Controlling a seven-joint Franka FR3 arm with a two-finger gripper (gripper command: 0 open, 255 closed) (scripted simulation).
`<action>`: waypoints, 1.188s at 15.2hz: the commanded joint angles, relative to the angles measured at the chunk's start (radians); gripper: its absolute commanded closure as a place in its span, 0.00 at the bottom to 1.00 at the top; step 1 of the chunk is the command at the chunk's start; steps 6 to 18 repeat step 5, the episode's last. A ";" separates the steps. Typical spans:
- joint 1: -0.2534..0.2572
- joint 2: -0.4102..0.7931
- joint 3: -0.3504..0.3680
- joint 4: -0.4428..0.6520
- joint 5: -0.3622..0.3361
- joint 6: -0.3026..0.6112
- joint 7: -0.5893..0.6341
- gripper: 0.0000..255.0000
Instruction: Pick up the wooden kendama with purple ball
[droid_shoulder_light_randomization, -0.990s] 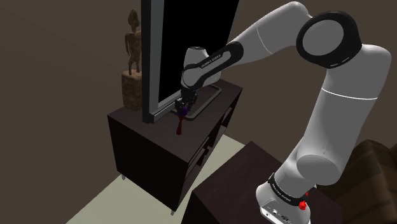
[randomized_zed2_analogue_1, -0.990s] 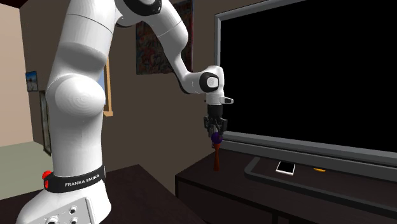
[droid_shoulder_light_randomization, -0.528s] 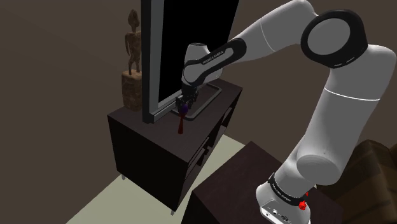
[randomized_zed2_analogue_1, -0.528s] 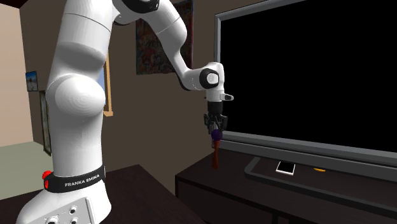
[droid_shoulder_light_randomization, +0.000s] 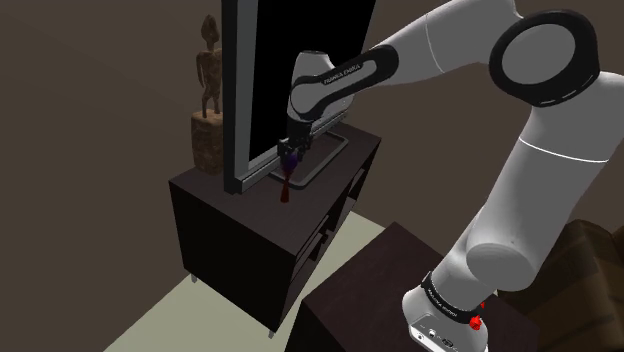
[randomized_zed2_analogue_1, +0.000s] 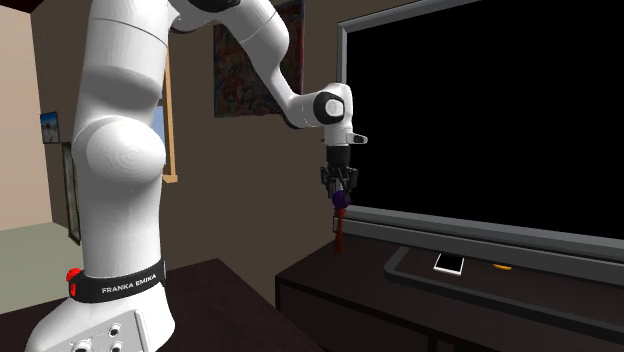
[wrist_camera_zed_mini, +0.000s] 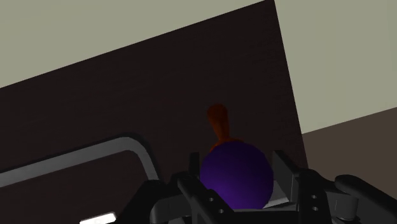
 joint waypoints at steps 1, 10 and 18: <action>0.000 -0.017 0.000 0.006 0.000 -0.023 0.000 1.00; 0.000 -0.033 0.000 0.017 0.000 -0.050 0.000 1.00; 0.000 -0.033 0.000 0.017 0.000 -0.050 0.000 1.00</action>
